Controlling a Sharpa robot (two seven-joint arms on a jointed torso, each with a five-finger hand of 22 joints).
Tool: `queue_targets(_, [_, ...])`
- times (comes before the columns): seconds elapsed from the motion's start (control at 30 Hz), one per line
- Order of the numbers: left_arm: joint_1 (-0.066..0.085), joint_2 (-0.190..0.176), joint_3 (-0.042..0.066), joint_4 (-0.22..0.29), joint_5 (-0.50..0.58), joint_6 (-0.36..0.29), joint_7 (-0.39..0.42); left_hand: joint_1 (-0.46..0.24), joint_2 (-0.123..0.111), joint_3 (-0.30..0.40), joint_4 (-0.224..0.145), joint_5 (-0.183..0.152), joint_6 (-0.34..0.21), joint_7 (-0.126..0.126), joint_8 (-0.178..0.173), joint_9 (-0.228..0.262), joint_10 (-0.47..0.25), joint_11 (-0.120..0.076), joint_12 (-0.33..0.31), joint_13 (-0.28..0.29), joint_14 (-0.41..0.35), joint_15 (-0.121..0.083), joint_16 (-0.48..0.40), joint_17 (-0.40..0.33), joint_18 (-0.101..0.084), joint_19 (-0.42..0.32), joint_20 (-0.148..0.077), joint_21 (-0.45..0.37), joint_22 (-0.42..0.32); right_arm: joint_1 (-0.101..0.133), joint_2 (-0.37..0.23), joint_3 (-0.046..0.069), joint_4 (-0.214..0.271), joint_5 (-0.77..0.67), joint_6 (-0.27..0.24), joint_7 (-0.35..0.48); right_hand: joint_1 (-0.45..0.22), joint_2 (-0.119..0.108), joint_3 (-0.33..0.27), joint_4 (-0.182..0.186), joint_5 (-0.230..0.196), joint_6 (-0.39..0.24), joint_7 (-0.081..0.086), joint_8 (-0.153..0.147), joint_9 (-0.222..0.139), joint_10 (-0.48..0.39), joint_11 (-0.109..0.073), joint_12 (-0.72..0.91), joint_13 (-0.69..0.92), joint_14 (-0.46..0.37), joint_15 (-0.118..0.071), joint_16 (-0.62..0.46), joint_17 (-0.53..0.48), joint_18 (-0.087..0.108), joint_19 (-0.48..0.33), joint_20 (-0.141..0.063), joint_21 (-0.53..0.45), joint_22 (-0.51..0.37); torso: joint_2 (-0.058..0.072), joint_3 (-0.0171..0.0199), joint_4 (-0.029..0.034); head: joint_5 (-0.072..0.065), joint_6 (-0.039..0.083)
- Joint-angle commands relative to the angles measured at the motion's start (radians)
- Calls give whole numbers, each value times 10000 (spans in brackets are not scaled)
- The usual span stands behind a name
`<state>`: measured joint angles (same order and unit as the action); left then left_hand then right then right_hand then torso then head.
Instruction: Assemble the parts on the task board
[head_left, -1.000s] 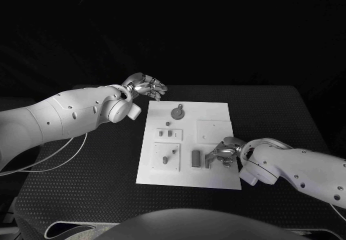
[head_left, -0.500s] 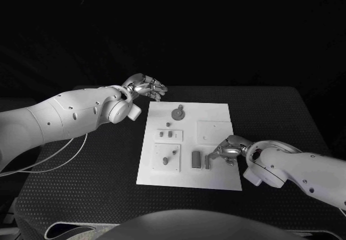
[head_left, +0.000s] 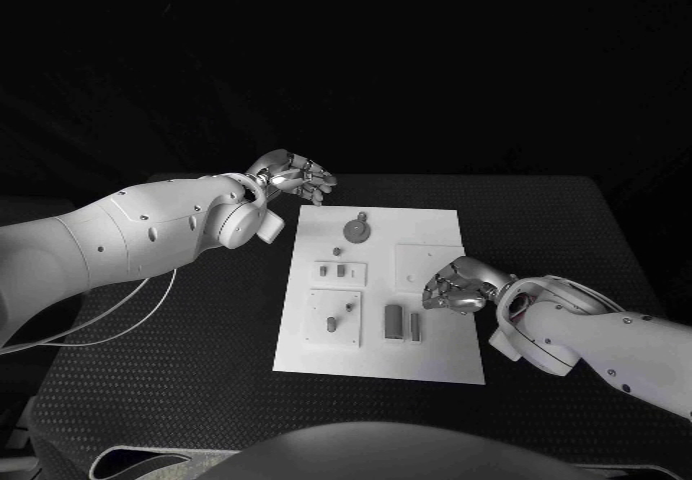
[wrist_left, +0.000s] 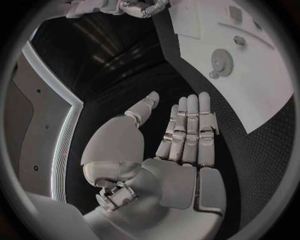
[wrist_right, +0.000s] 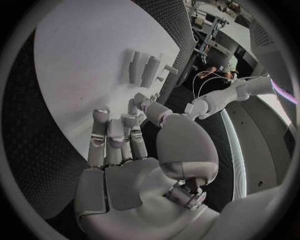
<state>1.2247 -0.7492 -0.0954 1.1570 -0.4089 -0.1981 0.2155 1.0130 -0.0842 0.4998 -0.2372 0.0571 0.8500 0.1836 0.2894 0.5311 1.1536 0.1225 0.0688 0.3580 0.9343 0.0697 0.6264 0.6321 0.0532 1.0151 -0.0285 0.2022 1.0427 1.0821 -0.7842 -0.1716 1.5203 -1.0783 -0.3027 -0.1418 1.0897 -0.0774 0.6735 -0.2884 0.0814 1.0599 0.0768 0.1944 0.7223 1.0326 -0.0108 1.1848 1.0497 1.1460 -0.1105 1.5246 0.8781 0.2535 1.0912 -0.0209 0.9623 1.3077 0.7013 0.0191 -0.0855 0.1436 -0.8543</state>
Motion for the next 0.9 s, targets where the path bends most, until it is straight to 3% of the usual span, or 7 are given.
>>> queue_targets(0.03, [10,13,5,21,49,125,60,-51,14,-12,65,60,-53,-18,33,-9,-59,1,4,-13,1,61,-49,11,189,-53,43,-46,16,-11,85,1,-102,-1432,63,764,200,98,2,-43,-25,-342,300,-63,-36,21,75,50,13,-34,44,-36,16,83,-102,26,-2,184,3,-6,8,-25,1])
queue_targets(0.37, [10,10,3,22,49,135,56,-49,18,-10,68,60,-56,-17,33,-11,-60,1,4,-14,2,62,-52,17,189,-53,44,-47,18,-106,309,-4,-324,-2231,390,766,335,332,-53,-39,-22,-329,336,-99,-153,-28,117,47,14,-97,89,-34,31,83,-191,87,11,191,4,-6,16,-33,-5])
queue_targets(0.9, [10,-16,2,39,49,151,36,-47,18,-9,70,58,-61,-14,35,-15,-66,3,3,-17,1,63,-61,29,189,-55,45,-51,23,-258,454,-29,-305,-2482,808,683,224,209,-231,-10,-26,-72,277,7,-226,-10,68,48,-7,-115,61,-21,38,83,-224,136,51,185,1,-13,12,-25,-55])
